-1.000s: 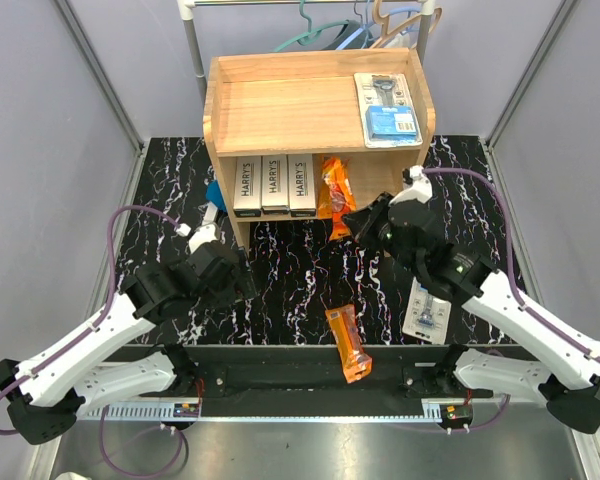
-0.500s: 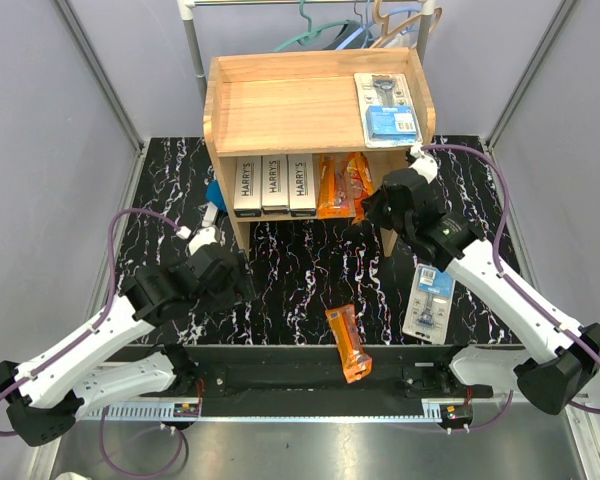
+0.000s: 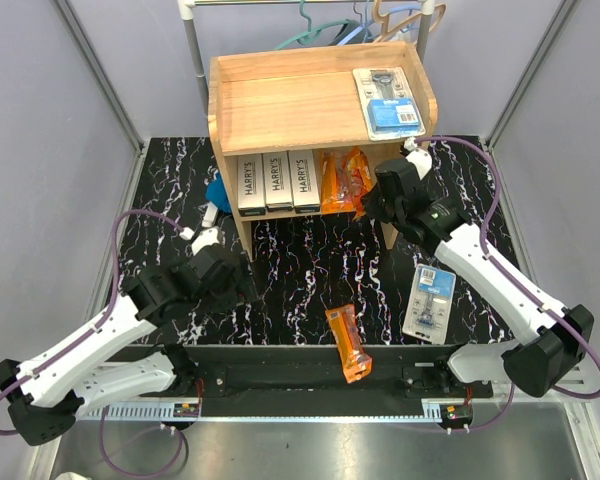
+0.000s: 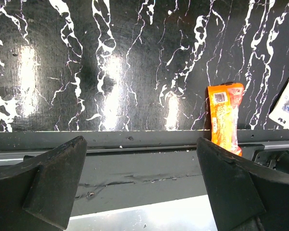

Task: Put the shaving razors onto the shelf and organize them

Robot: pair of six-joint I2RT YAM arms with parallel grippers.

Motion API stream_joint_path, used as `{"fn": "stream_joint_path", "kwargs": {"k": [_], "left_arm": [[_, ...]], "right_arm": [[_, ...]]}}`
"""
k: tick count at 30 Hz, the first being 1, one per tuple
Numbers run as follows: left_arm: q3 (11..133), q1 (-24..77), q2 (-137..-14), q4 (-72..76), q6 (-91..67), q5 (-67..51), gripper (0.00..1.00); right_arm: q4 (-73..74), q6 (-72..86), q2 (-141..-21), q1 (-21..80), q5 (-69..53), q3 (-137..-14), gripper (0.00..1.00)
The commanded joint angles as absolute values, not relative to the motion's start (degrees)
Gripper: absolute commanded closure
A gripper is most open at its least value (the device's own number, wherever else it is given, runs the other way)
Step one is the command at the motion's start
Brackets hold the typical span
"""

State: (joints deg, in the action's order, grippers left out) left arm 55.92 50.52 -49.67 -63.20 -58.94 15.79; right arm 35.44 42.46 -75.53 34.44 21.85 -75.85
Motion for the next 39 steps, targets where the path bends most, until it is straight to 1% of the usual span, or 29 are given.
{"fn": "stream_joint_path", "kwargs": {"k": [1,4,9,11,12,14,15,19,24,27,32,35,39], "left_arm": [[55.46,50.8,-49.83,-60.82,-59.06,15.03,0.01],[55.37,50.97,-50.1,-60.38,-58.97,14.77,0.01],[55.02,51.24,-50.19,-59.85,-59.15,14.59,0.01],[54.84,51.33,-50.19,-59.68,-59.24,14.5,0.01],[54.76,51.33,-50.19,-59.68,-59.24,14.5,0.01],[54.49,51.42,-50.1,-59.59,-59.33,14.5,0.01],[54.41,51.5,-50.01,-59.5,-59.41,14.41,0.01],[53.97,51.68,-50.01,-59.33,-59.59,14.33,0.01],[53.88,51.86,-50.01,-58.97,-59.76,14.15,0.01],[53.61,52.03,-50.01,-58.71,-59.94,14.06,0.01],[53.09,52.56,-50.45,-58.1,-60.21,13.97,0.01],[53.0,52.91,-50.71,-57.92,-60.38,13.97,0.01],[52.74,53.26,-51.06,-57.48,-60.47,13.97,0.01]], "right_arm": [[34.45,43.76,-76.9,33.93,21.53,-78.22,0.88],[33.93,44.82,-77.25,34.01,21.97,-77.61,0.88],[32.0,46.4,-77.52,34.01,21.71,-76.03,0.83],[31.82,46.84,-77.96,34.01,21.62,-75.67,0.78],[31.56,47.02,-78.13,33.93,21.45,-75.59,0.73],[31.55,47.28,-78.49,33.93,21.18,-75.24,0.68],[31.29,47.37,-78.49,34.01,21.01,-75.15,0.63],[31.2,47.46,-78.14,34.01,20.83,-74.45,0.55],[31.11,47.46,-76.29,34.01,21.44,-73.13,0.49],[31.2,47.46,-74.45,34.01,21.8,-72.25,0.43],[31.38,48.25,-70.41,34.01,22.15,-70.14,0.29],[31.38,48.69,-68.56,34.01,22.06,-69.35,0.24],[31.38,48.95,-66.98,34.01,21.71,-69.0,0.24]]}}
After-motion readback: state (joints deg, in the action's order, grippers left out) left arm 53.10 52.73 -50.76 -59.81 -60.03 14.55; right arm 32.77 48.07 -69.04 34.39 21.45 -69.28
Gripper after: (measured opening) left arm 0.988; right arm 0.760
